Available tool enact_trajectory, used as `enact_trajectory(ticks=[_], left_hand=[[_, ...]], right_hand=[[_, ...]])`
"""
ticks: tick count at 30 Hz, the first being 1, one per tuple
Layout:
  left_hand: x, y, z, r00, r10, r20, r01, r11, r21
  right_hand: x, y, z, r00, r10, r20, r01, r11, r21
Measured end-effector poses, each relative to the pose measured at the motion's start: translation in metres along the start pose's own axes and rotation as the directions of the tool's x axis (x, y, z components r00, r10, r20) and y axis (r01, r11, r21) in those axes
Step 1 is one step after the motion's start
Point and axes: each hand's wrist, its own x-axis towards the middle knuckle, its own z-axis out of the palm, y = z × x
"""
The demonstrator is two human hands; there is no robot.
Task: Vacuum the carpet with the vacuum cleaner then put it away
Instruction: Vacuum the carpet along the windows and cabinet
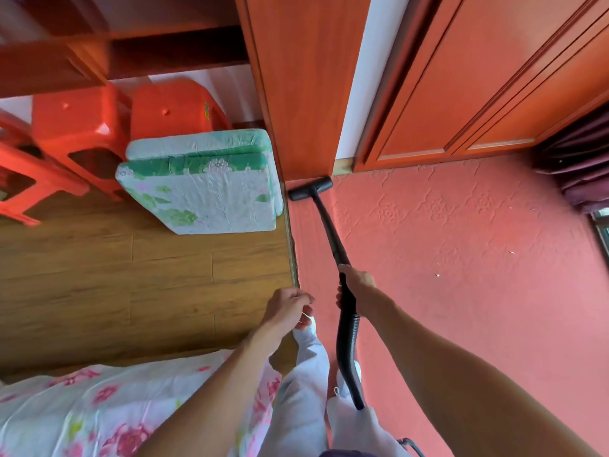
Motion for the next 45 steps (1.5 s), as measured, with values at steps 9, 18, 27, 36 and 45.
enact_trajectory(ticks=[9, 18, 27, 36, 45], left_hand=[[0.015, 0.009, -0.014, 1.000, -0.007, 0.030, 0.006, 0.999, 0.044], [-0.009, -0.008, 0.057, 0.991, -0.026, 0.132, -0.018, 0.948, 0.318], [-0.086, -0.056, 0.200, 0.921, 0.029, 0.388, -0.257, 0.794, 0.550], [-0.159, -0.132, 0.262, 0.897, -0.061, 0.438, -0.234, 0.775, 0.587], [-0.156, -0.085, 0.272, 0.916, 0.040, 0.399, -0.257, 0.822, 0.508]], right_hand=[[-0.004, 0.017, 0.015, 0.997, 0.077, 0.003, -0.077, 0.996, 0.043], [-0.034, 0.102, -0.090, 0.987, 0.137, -0.084, -0.111, 0.960, 0.259], [-0.105, 0.224, -0.214, 0.971, 0.197, -0.137, -0.109, 0.870, 0.480], [-0.157, 0.293, -0.274, 0.991, 0.135, -0.001, -0.088, 0.650, 0.754], [-0.143, 0.264, -0.297, 0.992, 0.126, -0.006, -0.088, 0.727, 0.681]])
